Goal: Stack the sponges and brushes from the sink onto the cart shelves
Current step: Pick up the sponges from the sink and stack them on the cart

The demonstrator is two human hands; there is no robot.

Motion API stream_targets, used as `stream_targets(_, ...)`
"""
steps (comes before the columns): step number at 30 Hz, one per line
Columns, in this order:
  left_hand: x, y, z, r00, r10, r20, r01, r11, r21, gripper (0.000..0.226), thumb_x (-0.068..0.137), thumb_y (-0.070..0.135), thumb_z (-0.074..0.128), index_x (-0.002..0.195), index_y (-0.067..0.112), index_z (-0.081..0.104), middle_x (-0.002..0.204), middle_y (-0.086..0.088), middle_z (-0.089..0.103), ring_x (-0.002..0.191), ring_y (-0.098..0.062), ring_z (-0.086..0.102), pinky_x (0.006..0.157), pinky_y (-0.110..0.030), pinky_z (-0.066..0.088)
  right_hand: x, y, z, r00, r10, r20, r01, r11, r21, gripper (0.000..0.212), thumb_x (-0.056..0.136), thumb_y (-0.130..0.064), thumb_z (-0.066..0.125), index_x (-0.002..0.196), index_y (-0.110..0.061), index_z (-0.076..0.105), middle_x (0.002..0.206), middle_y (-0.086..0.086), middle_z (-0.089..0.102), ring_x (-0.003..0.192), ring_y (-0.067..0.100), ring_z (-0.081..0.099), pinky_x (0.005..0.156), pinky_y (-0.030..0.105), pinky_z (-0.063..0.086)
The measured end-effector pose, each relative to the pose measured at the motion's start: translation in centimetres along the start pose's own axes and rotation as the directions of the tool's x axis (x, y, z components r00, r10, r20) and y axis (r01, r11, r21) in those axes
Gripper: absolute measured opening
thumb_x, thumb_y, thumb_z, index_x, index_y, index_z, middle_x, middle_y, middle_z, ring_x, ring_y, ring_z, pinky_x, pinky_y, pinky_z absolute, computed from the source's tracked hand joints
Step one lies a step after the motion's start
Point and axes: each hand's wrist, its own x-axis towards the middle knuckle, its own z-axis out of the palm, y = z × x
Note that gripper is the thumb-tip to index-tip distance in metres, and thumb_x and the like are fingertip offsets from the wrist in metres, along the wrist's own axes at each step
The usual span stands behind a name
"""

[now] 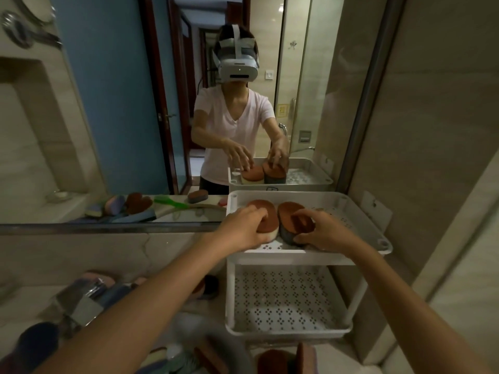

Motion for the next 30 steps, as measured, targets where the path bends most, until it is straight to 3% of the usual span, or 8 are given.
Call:
stream_targets(3, 0.5, -0.3, 0.3, 0.996, -0.054, -0.076, 0.053, 0.998, -0.018, 0.037, 0.086, 0.028, 0.059, 0.119, 0.013, 0.049, 0.124, -0.007, 0.050, 0.114, -0.024, 0.048, 0.088, -0.032, 0.040, 1.4, -0.2, 0.9, 1.000, 0.018, -0.017, -0.017, 0.998, 0.062, 0.062, 0.083, -0.020, 0.067, 0.138, -0.019, 0.040, 0.134, 0.008, 0.049, 0.117, 0.021, 0.049, 0.089, 0.025, 0.038)
stream_targets(10, 1.8, -1.0, 1.6, 0.962, -0.163, -0.221, 0.157, 0.987, -0.045, 0.036, 0.087, 0.025, 0.059, 0.119, 0.013, 0.050, 0.128, -0.009, 0.051, 0.121, -0.026, 0.045, 0.097, -0.034, 0.038, 3.8, -0.9, 2.2, 0.999, -0.035, -0.008, 0.035, 0.996, 0.077, 0.063, 0.087, -0.021, 0.062, 0.142, -0.017, 0.033, 0.139, 0.013, 0.045, 0.123, 0.026, 0.048, 0.100, 0.032, 0.040)
stream_targets(16, 2.2, -1.0, 2.1, 0.945, -0.206, -0.253, 0.184, 0.977, -0.108, 0.033, 0.086, 0.020, 0.060, 0.117, 0.012, 0.052, 0.129, -0.009, 0.049, 0.122, -0.025, 0.042, 0.098, -0.032, 0.036, 4.1, -0.1, 2.6, 0.998, -0.062, -0.016, 0.063, 0.997, 0.043, 0.063, 0.085, -0.022, 0.064, 0.141, -0.022, 0.035, 0.137, 0.013, 0.046, 0.123, 0.026, 0.048, 0.102, 0.034, 0.041)
stream_targets(25, 1.7, -0.6, 1.8, 0.942, -0.257, -0.216, 0.219, 0.958, -0.186, 0.037, 0.084, 0.023, 0.059, 0.119, 0.013, 0.052, 0.128, -0.007, 0.047, 0.122, -0.024, 0.041, 0.097, -0.030, 0.036, 4.2, 0.2, 2.8, 0.996, -0.061, 0.058, 0.067, 0.992, -0.105, 0.071, 0.088, -0.032, 0.058, 0.147, -0.029, 0.019, 0.146, 0.016, 0.030, 0.130, 0.033, 0.038, 0.108, 0.036, 0.033)
stream_targets(30, 0.7, 0.2, 1.0, 0.918, -0.292, -0.270, 0.240, 0.948, -0.211, 0.046, 0.085, 0.024, 0.056, 0.129, 0.012, 0.047, 0.134, -0.009, 0.045, 0.124, -0.026, 0.040, 0.100, -0.034, 0.036, 3.2, -1.0, 1.8, 0.994, -0.060, -0.087, 0.058, 0.998, -0.036, 0.065, 0.082, -0.032, 0.058, 0.142, -0.029, 0.032, 0.141, 0.015, 0.039, 0.126, 0.034, 0.041, 0.106, 0.044, 0.038)
